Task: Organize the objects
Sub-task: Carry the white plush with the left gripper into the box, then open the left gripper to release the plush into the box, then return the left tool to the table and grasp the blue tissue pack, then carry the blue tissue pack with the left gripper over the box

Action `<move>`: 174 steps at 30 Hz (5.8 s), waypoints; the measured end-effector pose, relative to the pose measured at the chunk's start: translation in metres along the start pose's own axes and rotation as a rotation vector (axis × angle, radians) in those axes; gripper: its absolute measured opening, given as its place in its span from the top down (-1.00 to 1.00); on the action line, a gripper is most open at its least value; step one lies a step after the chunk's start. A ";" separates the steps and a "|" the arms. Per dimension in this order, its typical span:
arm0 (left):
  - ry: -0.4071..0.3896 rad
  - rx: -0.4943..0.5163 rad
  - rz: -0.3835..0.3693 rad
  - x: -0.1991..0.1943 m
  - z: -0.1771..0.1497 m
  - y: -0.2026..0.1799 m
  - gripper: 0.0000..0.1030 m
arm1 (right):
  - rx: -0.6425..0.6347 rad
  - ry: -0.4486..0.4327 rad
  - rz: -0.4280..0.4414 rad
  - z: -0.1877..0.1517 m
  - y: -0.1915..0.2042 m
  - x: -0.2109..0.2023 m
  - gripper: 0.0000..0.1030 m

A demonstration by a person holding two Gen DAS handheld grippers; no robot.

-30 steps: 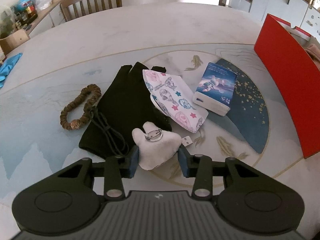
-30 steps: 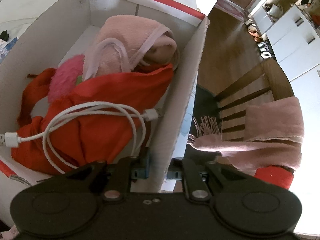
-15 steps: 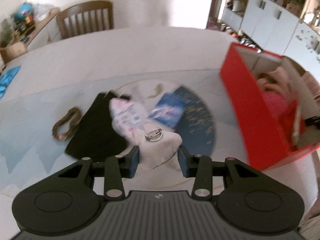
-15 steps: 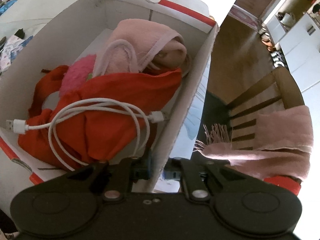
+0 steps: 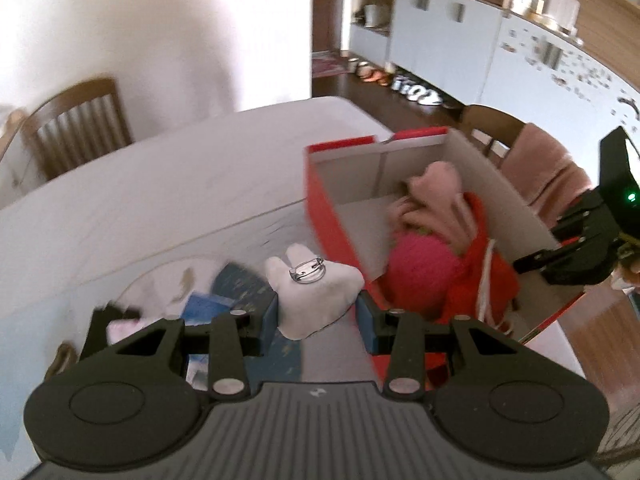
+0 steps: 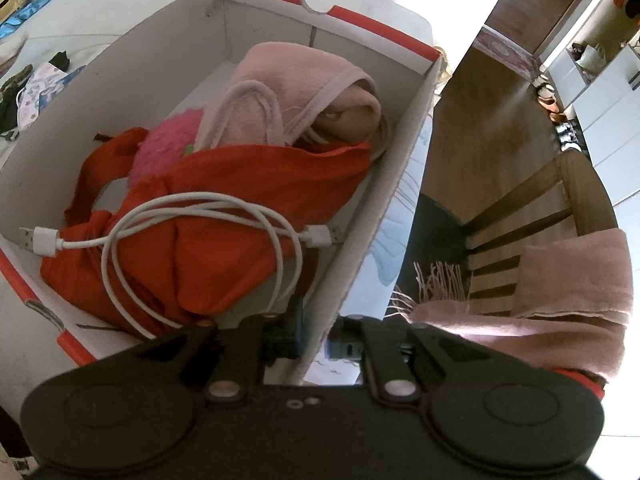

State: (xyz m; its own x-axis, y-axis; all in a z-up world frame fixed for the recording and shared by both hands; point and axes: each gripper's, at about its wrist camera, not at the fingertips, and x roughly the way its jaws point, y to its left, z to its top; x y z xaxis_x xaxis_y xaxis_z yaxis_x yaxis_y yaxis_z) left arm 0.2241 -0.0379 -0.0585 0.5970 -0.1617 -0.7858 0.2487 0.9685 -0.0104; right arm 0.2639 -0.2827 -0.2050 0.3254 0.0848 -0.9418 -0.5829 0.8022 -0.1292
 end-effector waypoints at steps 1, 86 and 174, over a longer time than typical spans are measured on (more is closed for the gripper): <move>-0.002 0.013 -0.006 0.002 0.004 -0.005 0.23 | -0.001 0.000 0.000 0.000 0.001 0.000 0.83; 0.078 -0.147 0.109 0.007 -0.036 0.078 -0.60 | -0.011 0.026 -0.010 0.006 0.005 -0.002 0.82; 0.073 0.294 -0.140 0.048 0.064 -0.092 -0.02 | 0.002 0.023 -0.012 0.006 0.002 0.004 0.82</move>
State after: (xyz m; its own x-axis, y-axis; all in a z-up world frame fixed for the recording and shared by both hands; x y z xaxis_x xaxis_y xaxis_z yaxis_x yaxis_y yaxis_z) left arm 0.2782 -0.1472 -0.0559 0.4880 -0.2647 -0.8317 0.5401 0.8402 0.0495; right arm 0.2689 -0.2773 -0.2075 0.3148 0.0618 -0.9471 -0.5774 0.8045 -0.1394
